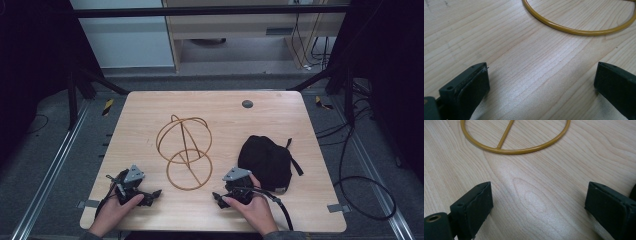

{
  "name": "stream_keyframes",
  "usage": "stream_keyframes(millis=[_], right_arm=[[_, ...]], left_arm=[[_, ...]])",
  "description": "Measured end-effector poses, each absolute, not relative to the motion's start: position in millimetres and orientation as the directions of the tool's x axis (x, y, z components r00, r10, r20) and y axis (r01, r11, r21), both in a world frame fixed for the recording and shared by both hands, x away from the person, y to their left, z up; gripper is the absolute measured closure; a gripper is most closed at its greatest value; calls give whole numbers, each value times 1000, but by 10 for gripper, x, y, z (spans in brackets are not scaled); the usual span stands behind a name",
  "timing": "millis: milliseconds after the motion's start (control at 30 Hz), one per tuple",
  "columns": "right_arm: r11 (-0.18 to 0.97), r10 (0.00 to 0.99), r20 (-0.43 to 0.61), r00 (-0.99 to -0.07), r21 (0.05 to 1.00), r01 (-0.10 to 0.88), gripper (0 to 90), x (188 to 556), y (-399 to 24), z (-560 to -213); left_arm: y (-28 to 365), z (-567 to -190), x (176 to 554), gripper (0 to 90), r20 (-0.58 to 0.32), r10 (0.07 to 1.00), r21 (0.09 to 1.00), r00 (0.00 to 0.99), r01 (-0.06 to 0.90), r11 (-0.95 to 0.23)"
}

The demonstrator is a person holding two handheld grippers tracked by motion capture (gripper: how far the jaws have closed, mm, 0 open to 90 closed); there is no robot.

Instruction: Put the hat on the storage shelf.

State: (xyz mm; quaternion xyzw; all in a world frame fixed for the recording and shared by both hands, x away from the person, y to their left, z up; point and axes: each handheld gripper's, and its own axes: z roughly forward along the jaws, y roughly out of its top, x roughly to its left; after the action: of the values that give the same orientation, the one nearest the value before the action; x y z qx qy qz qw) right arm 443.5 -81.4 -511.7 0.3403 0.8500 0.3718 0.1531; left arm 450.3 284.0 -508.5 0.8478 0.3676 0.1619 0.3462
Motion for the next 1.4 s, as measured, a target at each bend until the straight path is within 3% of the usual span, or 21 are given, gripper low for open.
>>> stream_keyframes(millis=[667, 1200, 1400], right_arm=[[535, 705, -61, -707, 701, 473, 86, 4176, -987, -4889], [474, 812, -105, -574, 693, 544, 97, 4058, -1563, -4467], [491, 811, -131, -570, 683, 542, 93, 4074, -1671, -4281]], left_arm=[[2840, -5086, 4502, 0, 20, 736, 706, 677, 511, -490], [2836, -5088, 4503, 0, 22, 739, 708, 674, 511, -487], [2834, -5089, 4501, 0, 19, 740, 710, 672, 513, -483]])
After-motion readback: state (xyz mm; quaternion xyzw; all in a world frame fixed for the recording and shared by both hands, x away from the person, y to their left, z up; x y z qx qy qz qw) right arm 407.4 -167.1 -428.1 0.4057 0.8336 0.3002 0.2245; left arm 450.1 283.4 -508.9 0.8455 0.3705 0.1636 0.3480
